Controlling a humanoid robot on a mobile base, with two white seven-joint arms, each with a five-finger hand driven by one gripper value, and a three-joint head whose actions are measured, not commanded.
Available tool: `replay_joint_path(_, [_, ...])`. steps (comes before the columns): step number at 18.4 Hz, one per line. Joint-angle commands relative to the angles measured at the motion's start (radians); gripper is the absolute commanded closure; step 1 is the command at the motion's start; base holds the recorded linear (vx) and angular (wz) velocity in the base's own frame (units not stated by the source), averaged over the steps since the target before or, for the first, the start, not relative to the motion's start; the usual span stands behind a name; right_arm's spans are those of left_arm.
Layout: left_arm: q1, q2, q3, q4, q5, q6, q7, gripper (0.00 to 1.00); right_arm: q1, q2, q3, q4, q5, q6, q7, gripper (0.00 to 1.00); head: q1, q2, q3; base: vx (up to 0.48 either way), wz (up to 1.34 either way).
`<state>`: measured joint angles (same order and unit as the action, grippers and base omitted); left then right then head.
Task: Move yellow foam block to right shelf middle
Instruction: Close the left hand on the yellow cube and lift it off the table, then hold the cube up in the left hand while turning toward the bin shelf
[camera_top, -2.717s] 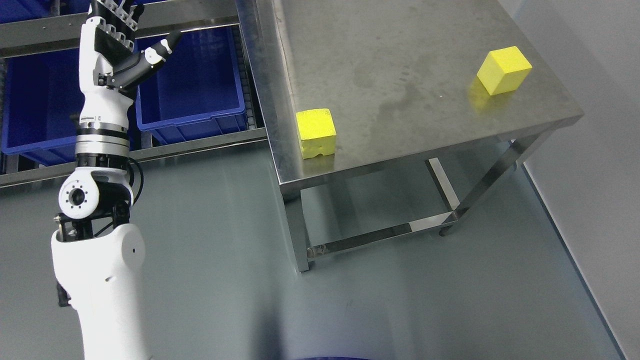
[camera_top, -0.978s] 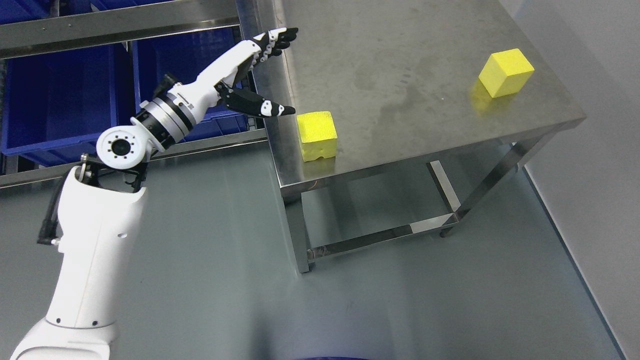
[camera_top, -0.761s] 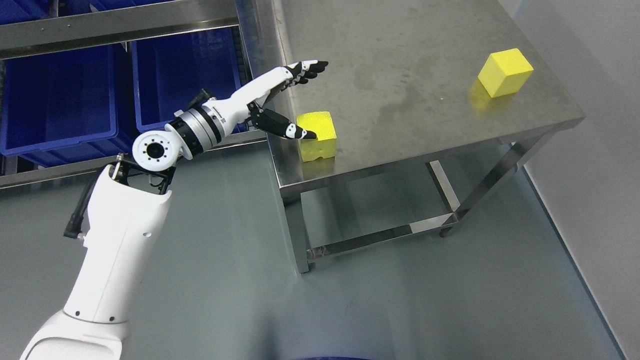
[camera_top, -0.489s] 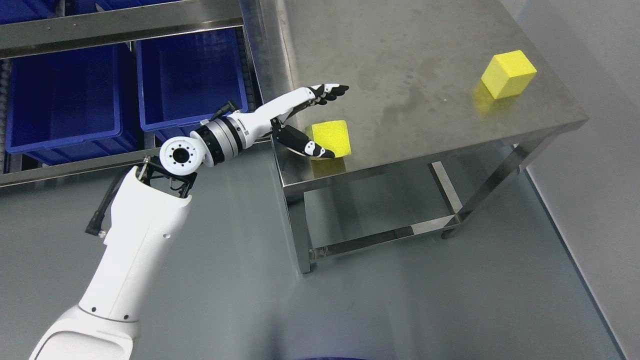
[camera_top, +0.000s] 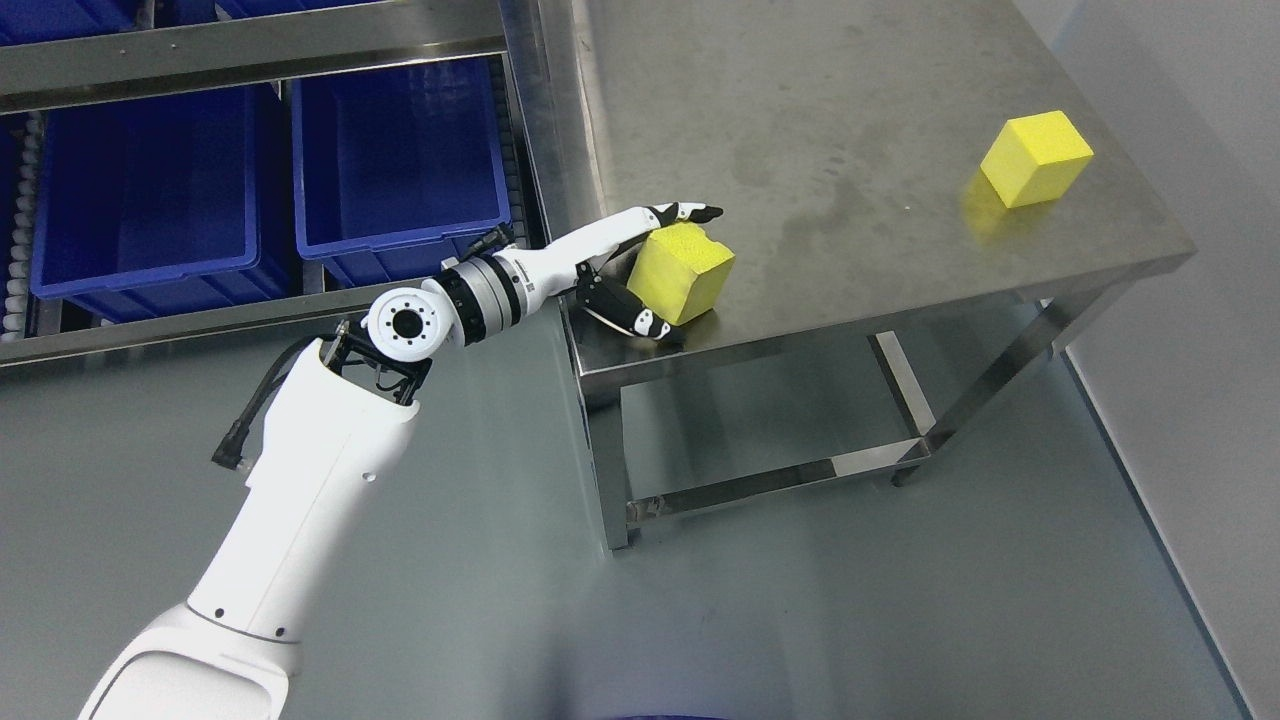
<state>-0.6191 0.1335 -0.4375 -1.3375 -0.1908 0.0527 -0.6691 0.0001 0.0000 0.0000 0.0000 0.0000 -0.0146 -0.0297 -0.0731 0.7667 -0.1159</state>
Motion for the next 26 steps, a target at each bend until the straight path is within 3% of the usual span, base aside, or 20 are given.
replay_joint_path(1, [0.007, -0.075, 0.075, 0.047, 0.001, -0.007, -0.012, 0.31, 0.024, -0.017, -0.012, -0.017, 0.003, -0.005, 0.001, 0.0, 0.0, 0.0, 0.0, 0.008, 0.06])
replay_joint_path(4, [0.021, -0.116, 0.207, 0.055, 0.004, -0.134, -0.014, 0.62, 0.024, -0.017, -0.012, -0.017, 0.003, -0.005, 0.001, 0.0, 0.0, 0.0, 0.0, 0.01, 0.05])
replay_joint_path(7, [0.021, -0.116, 0.238, 0.054, 0.066, -0.204, -0.003, 0.75, 0.023, -0.017, -0.012, -0.017, 0.003, -0.005, 0.001, 0.0, 0.0, 0.0, 0.0, -0.003, 0.03])
replay_joint_path(12, [-0.007, -0.116, 0.255, 0.041, 0.301, -0.298, 0.144, 0.76, 0.024, -0.017, -0.012, -0.017, 0.003, -0.005, 0.001, 0.0, 0.0, 0.0, 0.0, 0.01, -0.05])
replay_joint_path(18, [-0.005, -0.116, 0.27, 0.038, 0.465, -0.528, 0.371, 0.76, 0.023, -0.017, -0.012, -0.017, 0.003, -0.005, 0.001, 0.0, 0.0, 0.0, 0.0, -0.003, 0.13])
replay_joint_path(22, [0.005, -0.116, 0.331, -0.011, 0.467, -0.537, 0.531, 0.76, 0.023, -0.017, -0.012, -0.017, 0.003, -0.005, 0.001, 0.0, 0.0, 0.0, 0.0, 0.035, 0.43])
replay_joint_path(26, [0.062, -0.116, 0.401, -0.119, 0.467, -0.478, 0.551, 0.77, 0.024, -0.017, -0.012, -0.017, 0.003, -0.005, 0.001, 0.0, 0.0, 0.0, 0.0, 0.113, 0.7])
